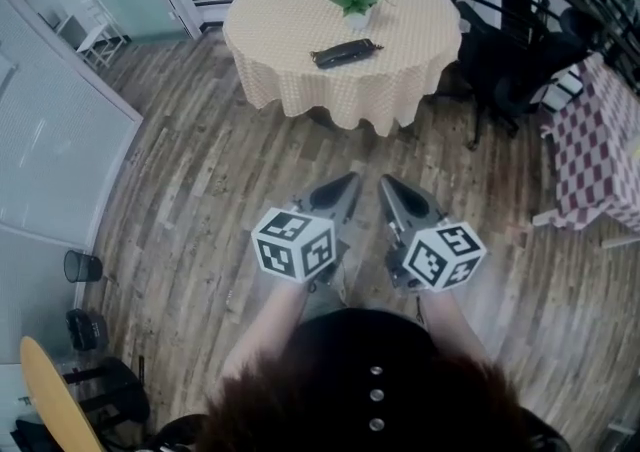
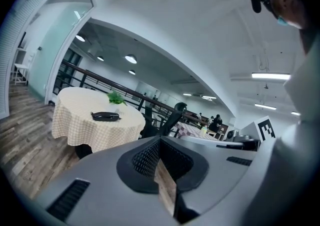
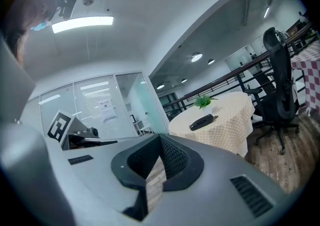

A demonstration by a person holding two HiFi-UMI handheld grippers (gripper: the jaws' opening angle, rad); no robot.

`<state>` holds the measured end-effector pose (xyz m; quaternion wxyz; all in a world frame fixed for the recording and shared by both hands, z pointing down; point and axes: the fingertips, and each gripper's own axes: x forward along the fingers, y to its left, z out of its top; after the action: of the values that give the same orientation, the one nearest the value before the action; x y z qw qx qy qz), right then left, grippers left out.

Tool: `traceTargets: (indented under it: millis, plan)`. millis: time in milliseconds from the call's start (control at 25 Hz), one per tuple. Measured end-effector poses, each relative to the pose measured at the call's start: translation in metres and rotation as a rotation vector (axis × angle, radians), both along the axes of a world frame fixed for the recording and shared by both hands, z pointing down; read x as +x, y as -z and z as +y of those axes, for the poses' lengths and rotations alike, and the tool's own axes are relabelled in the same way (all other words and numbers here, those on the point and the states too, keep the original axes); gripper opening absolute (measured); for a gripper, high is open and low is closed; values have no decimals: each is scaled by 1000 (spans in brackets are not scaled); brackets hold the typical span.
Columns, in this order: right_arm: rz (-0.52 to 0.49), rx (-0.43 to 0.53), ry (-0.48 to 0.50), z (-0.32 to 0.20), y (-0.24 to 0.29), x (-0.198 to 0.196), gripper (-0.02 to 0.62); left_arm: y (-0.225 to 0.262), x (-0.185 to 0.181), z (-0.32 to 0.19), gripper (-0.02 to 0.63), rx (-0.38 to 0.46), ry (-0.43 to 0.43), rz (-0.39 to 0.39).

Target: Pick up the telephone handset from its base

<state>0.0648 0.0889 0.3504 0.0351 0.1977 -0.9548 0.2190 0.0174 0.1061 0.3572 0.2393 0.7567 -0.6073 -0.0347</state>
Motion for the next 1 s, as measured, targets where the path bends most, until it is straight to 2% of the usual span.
traceTargets:
  millis: [480, 1000]
  plan:
    - [-17, -1, -87, -54, 1, -78, 9, 0, -73, -56, 6, -12, -117, -42]
    - [12, -48, -97, -89, -21, -109, 9, -21, -102, -97, 7, -48, -123, -6]
